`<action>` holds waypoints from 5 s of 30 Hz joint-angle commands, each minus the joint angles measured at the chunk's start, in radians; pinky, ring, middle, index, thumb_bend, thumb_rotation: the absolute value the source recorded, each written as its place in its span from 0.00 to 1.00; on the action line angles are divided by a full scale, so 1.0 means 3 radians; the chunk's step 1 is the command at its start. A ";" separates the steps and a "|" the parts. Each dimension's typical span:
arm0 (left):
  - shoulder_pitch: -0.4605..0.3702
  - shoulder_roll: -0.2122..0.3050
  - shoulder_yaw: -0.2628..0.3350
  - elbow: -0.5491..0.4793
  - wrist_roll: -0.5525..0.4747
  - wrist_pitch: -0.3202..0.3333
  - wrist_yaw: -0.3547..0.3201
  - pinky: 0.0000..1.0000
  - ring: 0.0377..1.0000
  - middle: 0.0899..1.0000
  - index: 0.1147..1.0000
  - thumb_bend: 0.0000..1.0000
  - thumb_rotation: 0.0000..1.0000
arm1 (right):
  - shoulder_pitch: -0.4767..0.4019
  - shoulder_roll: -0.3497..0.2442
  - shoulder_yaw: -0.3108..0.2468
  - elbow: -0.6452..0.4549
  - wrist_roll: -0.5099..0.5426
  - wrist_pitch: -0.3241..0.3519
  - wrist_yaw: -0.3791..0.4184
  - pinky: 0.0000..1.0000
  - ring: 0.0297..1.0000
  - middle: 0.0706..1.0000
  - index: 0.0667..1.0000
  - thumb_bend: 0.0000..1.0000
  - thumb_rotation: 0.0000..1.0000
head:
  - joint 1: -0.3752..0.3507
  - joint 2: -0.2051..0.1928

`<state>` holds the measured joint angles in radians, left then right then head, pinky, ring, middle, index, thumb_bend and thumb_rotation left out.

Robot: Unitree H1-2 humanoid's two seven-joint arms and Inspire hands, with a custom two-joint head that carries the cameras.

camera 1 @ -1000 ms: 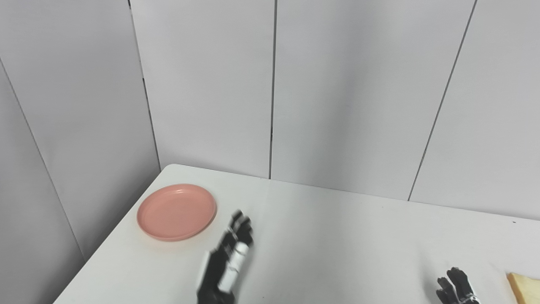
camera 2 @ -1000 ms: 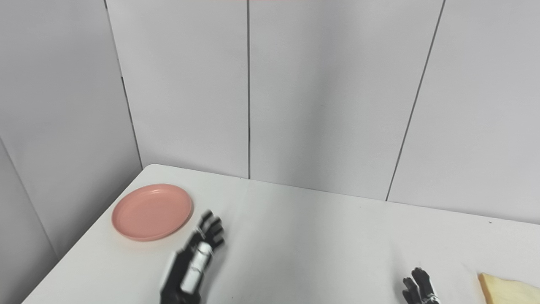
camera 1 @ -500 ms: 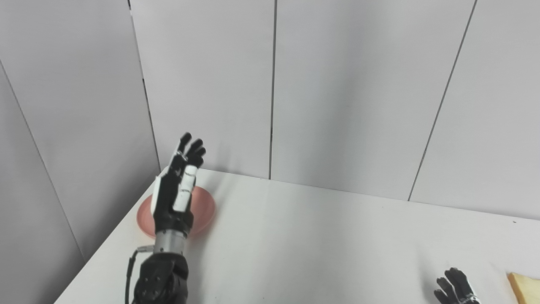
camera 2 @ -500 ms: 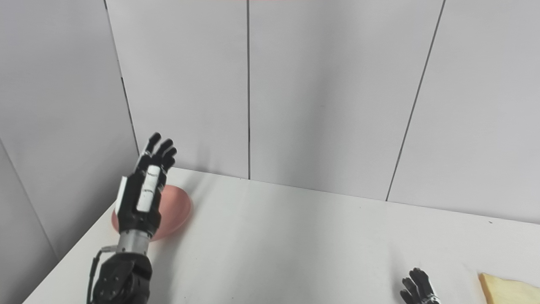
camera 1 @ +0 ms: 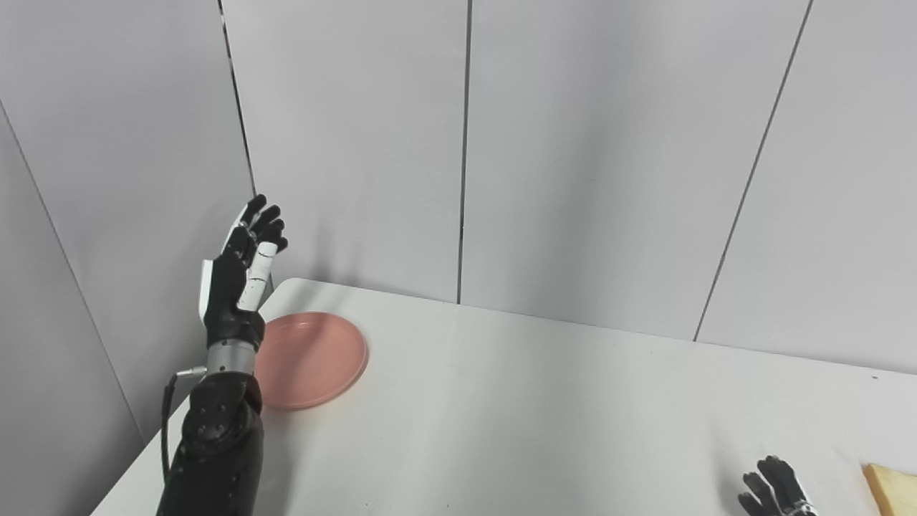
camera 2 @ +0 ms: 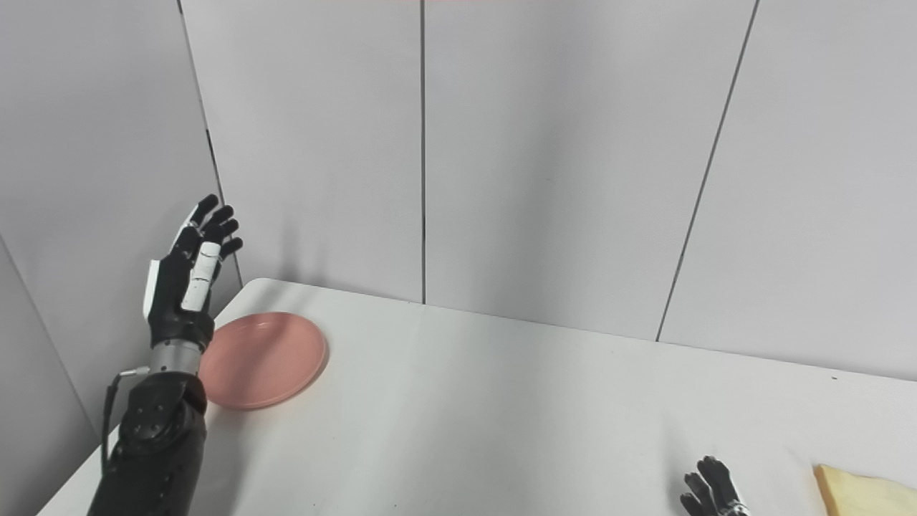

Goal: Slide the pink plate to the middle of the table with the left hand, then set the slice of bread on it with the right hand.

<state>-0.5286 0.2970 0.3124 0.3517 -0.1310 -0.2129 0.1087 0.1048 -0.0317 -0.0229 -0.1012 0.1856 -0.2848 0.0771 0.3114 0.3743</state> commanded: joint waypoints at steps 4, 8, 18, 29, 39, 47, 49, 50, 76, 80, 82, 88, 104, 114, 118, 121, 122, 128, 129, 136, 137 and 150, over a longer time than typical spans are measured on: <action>-0.0328 0.0281 -0.0009 0.0441 -0.0041 -0.0384 -0.0157 0.79 0.83 0.83 0.80 0.92 0.68 | 0.0186 -0.0060 -0.0052 0.0362 -0.0017 0.0016 0.0020 0.89 0.89 0.91 0.88 0.90 1.00 | -0.0010 0.0005; -0.0489 0.0429 0.0011 0.0936 -0.0217 -0.0577 -0.0390 0.80 0.84 0.83 0.78 0.94 0.62 | 0.0200 -0.0061 -0.0049 0.0339 -0.0036 0.0024 0.0014 0.87 0.89 0.91 0.87 0.91 1.00 | -0.0017 0.0016; -0.0732 0.0601 0.0105 0.1821 -0.0346 -0.0850 -0.0531 0.76 0.81 0.81 0.79 0.91 0.63 | 0.0209 -0.0048 -0.0041 0.0328 -0.0070 0.0031 -0.0001 0.88 0.88 0.90 0.86 0.91 1.00 | -0.0038 0.0030; -0.0830 0.0554 0.0310 0.2322 -0.0367 -0.0855 -0.0509 0.76 0.79 0.80 0.80 0.87 0.58 | 0.0227 -0.0033 -0.0032 0.0297 -0.0114 0.0052 -0.0037 0.86 0.87 0.89 0.85 0.92 1.00 | -0.0067 0.0050; -0.0899 0.0509 0.0339 0.2676 -0.0481 -0.0853 -0.0485 0.78 0.83 0.85 0.82 0.82 0.62 | 0.0256 -0.0025 -0.0036 0.0254 -0.0117 0.0053 -0.0045 0.82 0.85 0.89 0.84 0.92 0.99 | -0.0102 0.0085; -0.0911 0.0532 0.0281 0.2844 -0.0461 -0.0852 -0.0474 0.78 0.82 0.83 0.82 0.82 0.61 | 0.0272 -0.0033 -0.0028 0.0226 -0.0117 0.0083 -0.0042 0.82 0.85 0.88 0.84 0.92 0.98 | -0.0108 0.0103; -0.0900 0.0530 0.0278 0.2866 -0.0459 -0.0852 -0.0457 0.78 0.82 0.82 0.82 0.82 0.59 | 0.0278 -0.0035 -0.0027 0.0215 -0.0125 0.0088 -0.0044 0.82 0.85 0.88 0.84 0.91 0.98 | -0.0116 0.0109; -0.0894 0.0528 0.0277 0.2875 -0.0455 -0.0853 -0.0446 0.77 0.81 0.81 0.82 0.82 0.58 | 0.0280 -0.0036 -0.0026 0.0211 -0.0131 0.0089 -0.0045 0.82 0.85 0.89 0.84 0.91 0.99 | -0.0116 0.0109; -0.0746 0.0508 0.0053 0.2835 -0.0345 -0.0854 -0.0806 0.72 0.79 0.82 0.80 0.90 0.55 | 0.0298 -0.0034 -0.0033 0.0178 -0.0138 0.0118 -0.0049 0.83 0.85 0.89 0.85 0.90 0.97 | -0.0158 0.0151; -0.0751 0.0474 0.0034 0.2816 -0.0355 -0.0854 -0.0878 0.71 0.78 0.81 0.81 0.91 0.54 | 0.0294 -0.0030 -0.0030 0.0178 -0.0135 0.0115 -0.0047 0.82 0.84 0.89 0.85 0.89 0.97 | -0.0167 0.0151; -0.0759 0.0439 0.0066 0.2822 -0.0418 -0.0855 -0.0937 0.72 0.79 0.82 0.80 0.91 0.52 | 0.0295 -0.0030 -0.0027 0.0174 -0.0141 0.0126 -0.0049 0.82 0.85 0.90 0.86 0.89 0.98 | -0.0172 0.0151; -0.0767 0.0329 0.0064 0.2836 -0.0458 -0.0856 -0.1049 0.70 0.75 0.77 0.82 0.94 0.52 | 0.0301 -0.0030 -0.0020 0.0154 -0.0154 0.0144 -0.0048 0.83 0.85 0.90 0.86 0.87 0.98 | -0.0192 0.0157; -0.0749 -0.0032 -0.0019 0.2823 -0.0395 -0.0855 -0.1097 0.71 0.80 0.82 0.82 0.91 0.54 | 0.0320 0.0012 -0.0008 0.0092 -0.0151 0.0208 -0.0059 0.84 0.85 0.90 0.87 0.85 0.97 | -0.0260 0.0189; -0.0684 -0.0280 -0.0211 0.2592 -0.0323 -0.0838 -0.1073 0.72 0.82 0.81 0.79 0.90 0.55 | 0.0337 0.0011 0.0005 0.0052 -0.0150 0.0249 -0.0052 0.84 0.86 0.89 0.85 0.84 0.97 | -0.0307 0.0220; -0.0638 -0.0377 -0.0306 0.2500 -0.0288 -0.0780 -0.1013 0.70 0.82 0.80 0.78 0.92 0.57 | 0.0332 0.0018 0.0005 0.0059 -0.0125 0.0236 -0.0046 0.84 0.85 0.89 0.85 0.83 0.96 | -0.0318 0.0228; -0.0565 -0.0491 -0.0366 0.2397 -0.0262 -0.0712 -0.1005 0.71 0.83 0.82 0.78 0.92 0.58 | 0.0335 0.0013 0.0016 0.0052 -0.0139 0.0237 -0.0043 0.85 0.86 0.90 0.85 0.83 0.97 | -0.0341 0.0248; -0.0539 -0.0530 -0.0391 0.2364 -0.0260 -0.0686 -0.1020 0.71 0.83 0.82 0.78 0.92 0.59 | 0.0338 0.0016 0.0018 0.0044 -0.0145 0.0242 -0.0045 0.85 0.86 0.90 0.85 0.83 0.97 | -0.0358 0.0258; -0.0441 -0.0741 -0.0463 0.2274 -0.0321 -0.0600 -0.1067 0.69 0.82 0.83 0.80 0.90 0.58 | 0.0341 0.0035 0.0028 0.0045 -0.0184 0.0248 -0.0058 0.83 0.85 0.89 0.85 0.83 0.96 | -0.0406 0.0255; -0.0429 -0.0791 -0.0469 0.2275 -0.0319 -0.0603 -0.1054 0.69 0.81 0.83 0.80 0.89 0.58 | 0.0338 0.0035 0.0031 0.0052 -0.0179 0.0242 -0.0052 0.83 0.85 0.89 0.85 0.83 0.96 | -0.0420 0.0254; -0.0369 -0.1067 -0.0484 0.2320 -0.0352 -0.0613 -0.1094 0.73 0.84 0.84 0.81 0.90 0.59 | 0.0332 0.0076 0.0047 0.0063 -0.0229 0.0225 -0.0076 0.82 0.83 0.88 0.83 0.84 0.95 | -0.0558 0.0282; -0.0360 -0.1093 -0.0495 0.2328 -0.0340 -0.0618 -0.1097 0.73 0.84 0.84 0.81 0.89 0.59 | 0.0334 0.0086 0.0048 0.0058 -0.0244 0.0221 -0.0083 0.82 0.83 0.87 0.83 0.83 0.95 | -0.0566 0.0285; -0.0149 -0.1244 -0.0500 0.2251 -0.0336 -0.0569 -0.1051 0.74 0.83 0.83 0.81 0.85 0.60 | 0.0365 0.0265 0.0202 -0.0075 -0.0493 0.0304 -0.0216 0.76 0.79 0.85 0.81 0.84 0.91 | -0.1418 0.0492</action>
<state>-0.6951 -0.0322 0.1626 0.9837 -0.2181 -0.3871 -0.2107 0.1369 -0.0111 0.0040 -0.1559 0.0485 -0.2111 0.0230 -0.1146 0.5215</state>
